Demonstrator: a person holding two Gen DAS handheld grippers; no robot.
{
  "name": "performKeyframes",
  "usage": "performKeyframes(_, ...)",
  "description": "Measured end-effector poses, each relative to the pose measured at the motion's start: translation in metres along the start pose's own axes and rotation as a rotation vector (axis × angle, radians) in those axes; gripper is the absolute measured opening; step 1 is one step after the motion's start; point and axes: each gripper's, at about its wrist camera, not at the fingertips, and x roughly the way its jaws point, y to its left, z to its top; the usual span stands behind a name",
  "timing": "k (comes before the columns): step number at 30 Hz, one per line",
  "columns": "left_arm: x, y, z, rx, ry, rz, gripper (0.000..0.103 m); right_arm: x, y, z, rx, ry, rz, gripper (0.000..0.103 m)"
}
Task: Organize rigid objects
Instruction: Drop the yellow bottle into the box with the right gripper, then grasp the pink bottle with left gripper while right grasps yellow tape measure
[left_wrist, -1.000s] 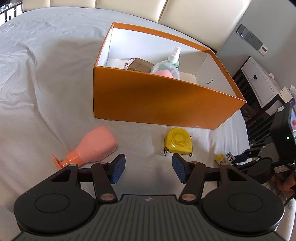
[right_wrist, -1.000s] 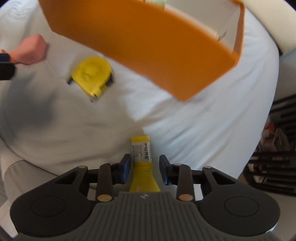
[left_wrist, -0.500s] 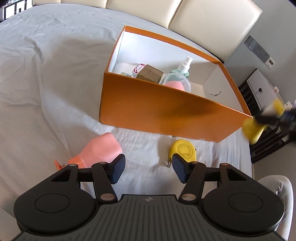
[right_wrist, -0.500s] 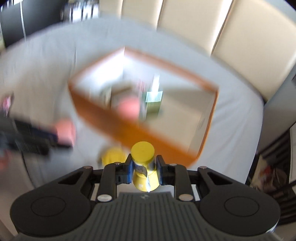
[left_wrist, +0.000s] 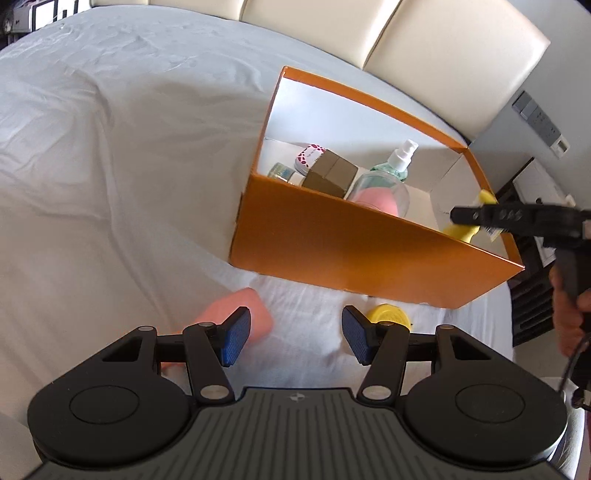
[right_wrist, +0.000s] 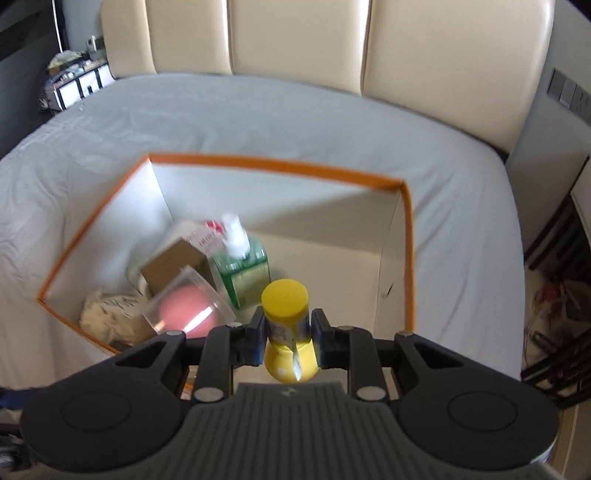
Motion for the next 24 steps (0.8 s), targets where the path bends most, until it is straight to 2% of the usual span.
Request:
performKeyframes(4,0.0,0.002,0.023,0.104,0.077,0.03,0.069,0.018,-0.001,-0.016,-0.007,0.053,-0.002,0.024)
performKeyframes(6,0.002,0.006,0.032,0.16,0.11,0.063,0.071,0.016,-0.002,-0.021,-0.003,0.043,0.01,0.026)
performKeyframes(7,0.003,0.008,0.035,0.182,0.124,0.079,0.071,0.013,-0.002,-0.023,-0.007,0.034,0.006,0.033)
performKeyframes(8,0.004,0.01,0.037,0.203,0.134,0.089,0.072,0.01,-0.002,-0.024,-0.007,0.012,-0.001,0.039)
performKeyframes(13,0.01,0.019,0.033,0.294,0.164,0.112,0.08,-0.036,-0.001,-0.042,0.041,-0.17,-0.048,0.046)
performKeyframes(17,0.029,0.026,0.025,0.274,0.25,0.121,0.08,-0.062,0.013,-0.073,0.069,-0.296,-0.043,0.057)
performKeyframes(19,0.032,0.026,0.024,0.261,0.254,0.124,0.08,-0.054,0.025,-0.084,0.036,-0.266,-0.004,0.064)
performKeyframes(22,0.035,0.022,0.022,0.271,0.255,0.108,0.08,-0.022,0.041,-0.099,-0.005,-0.155,0.065,0.065)
performKeyframes(24,0.04,0.02,0.02,0.287,0.27,0.12,0.08,-0.001,0.046,-0.106,-0.014,-0.099,0.079,0.065)
